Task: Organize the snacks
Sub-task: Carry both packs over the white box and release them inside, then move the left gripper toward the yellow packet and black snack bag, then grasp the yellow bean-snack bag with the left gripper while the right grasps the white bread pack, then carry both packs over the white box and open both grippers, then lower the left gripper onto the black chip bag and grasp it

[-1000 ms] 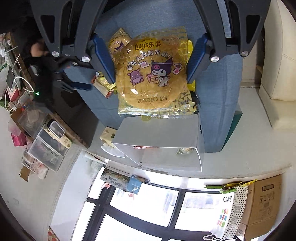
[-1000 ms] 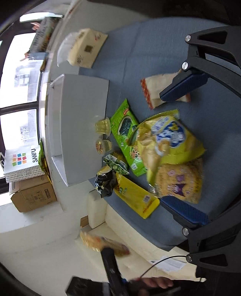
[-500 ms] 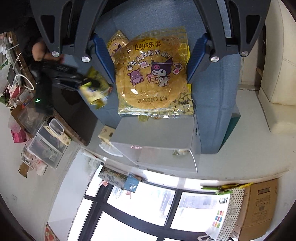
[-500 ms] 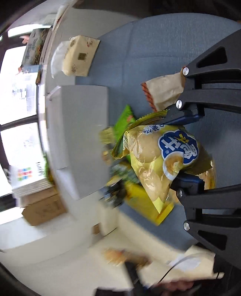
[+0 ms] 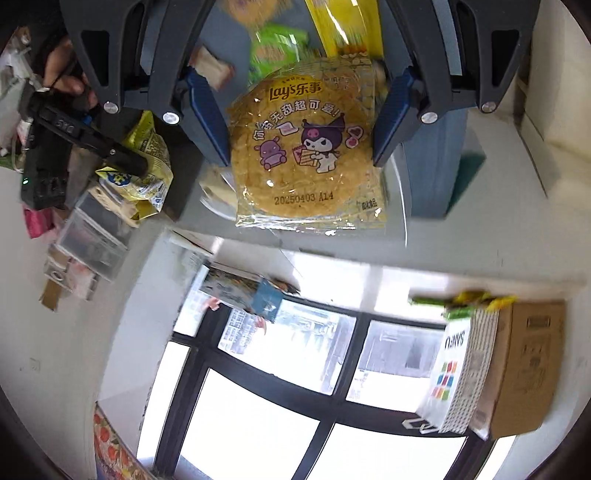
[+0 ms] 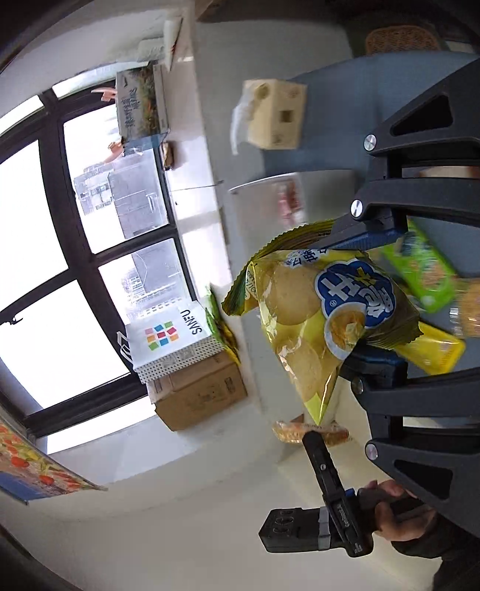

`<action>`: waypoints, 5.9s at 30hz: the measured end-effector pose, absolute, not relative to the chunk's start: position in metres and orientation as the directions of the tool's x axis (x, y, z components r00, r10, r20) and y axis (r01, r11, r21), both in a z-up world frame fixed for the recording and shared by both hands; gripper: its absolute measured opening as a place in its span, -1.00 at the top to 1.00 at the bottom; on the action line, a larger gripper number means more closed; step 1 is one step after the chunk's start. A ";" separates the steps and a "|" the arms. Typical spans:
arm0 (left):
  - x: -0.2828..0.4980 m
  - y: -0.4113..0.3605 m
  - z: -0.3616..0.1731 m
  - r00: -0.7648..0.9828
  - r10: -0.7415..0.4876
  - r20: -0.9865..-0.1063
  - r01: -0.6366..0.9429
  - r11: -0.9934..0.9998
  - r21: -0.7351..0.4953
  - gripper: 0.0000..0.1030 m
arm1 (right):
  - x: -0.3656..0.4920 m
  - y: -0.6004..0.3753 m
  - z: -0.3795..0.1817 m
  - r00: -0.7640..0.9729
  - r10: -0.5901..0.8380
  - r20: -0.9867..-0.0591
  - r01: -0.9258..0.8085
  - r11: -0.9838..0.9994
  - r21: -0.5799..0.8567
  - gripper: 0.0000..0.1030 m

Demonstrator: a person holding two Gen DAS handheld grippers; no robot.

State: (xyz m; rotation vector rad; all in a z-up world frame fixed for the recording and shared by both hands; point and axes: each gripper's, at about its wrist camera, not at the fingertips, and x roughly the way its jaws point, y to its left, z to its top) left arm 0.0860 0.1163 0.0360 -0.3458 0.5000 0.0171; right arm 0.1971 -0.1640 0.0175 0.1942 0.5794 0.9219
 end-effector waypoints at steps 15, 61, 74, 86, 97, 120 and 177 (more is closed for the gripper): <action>0.267 0.155 -0.010 0.749 0.011 -0.662 -0.226 0.944 -0.240 -1.00 | 0.374 -0.064 0.006 0.424 0.692 -0.585 -0.603 0.697 0.387 -0.50; -0.018 0.060 0.017 0.900 0.045 -0.434 -0.123 0.980 -0.155 -1.00 | 0.089 -0.235 -0.007 0.602 0.682 -0.415 -0.690 0.706 0.159 -1.00; 0.011 0.063 -0.045 0.760 -0.009 -0.649 -0.131 0.977 -0.166 -1.00 | 0.088 -0.216 -0.041 0.566 0.628 -0.534 -0.687 0.717 0.115 -1.00; 0.096 0.070 -0.145 0.505 0.105 -0.857 -0.278 0.960 -0.046 -0.99 | 0.081 -0.209 -0.053 0.538 0.620 -0.571 -0.704 0.703 0.100 -1.00; 0.077 0.078 -0.145 0.566 -0.005 -0.825 -0.243 0.955 -0.172 0.02 | 0.085 -0.213 -0.060 0.533 0.609 -0.587 -0.691 0.714 0.113 -1.00; -0.012 0.082 -0.039 0.827 -0.060 -0.559 -0.099 0.963 -0.250 0.03 | 0.214 -0.163 -0.163 0.404 0.376 -0.834 -0.681 0.733 0.001 -1.00; 0.190 0.152 0.022 0.827 -0.039 -0.562 -0.131 0.957 -0.260 -1.00 | 0.314 -0.055 0.034 0.519 0.693 -0.501 -0.667 0.694 0.270 -1.00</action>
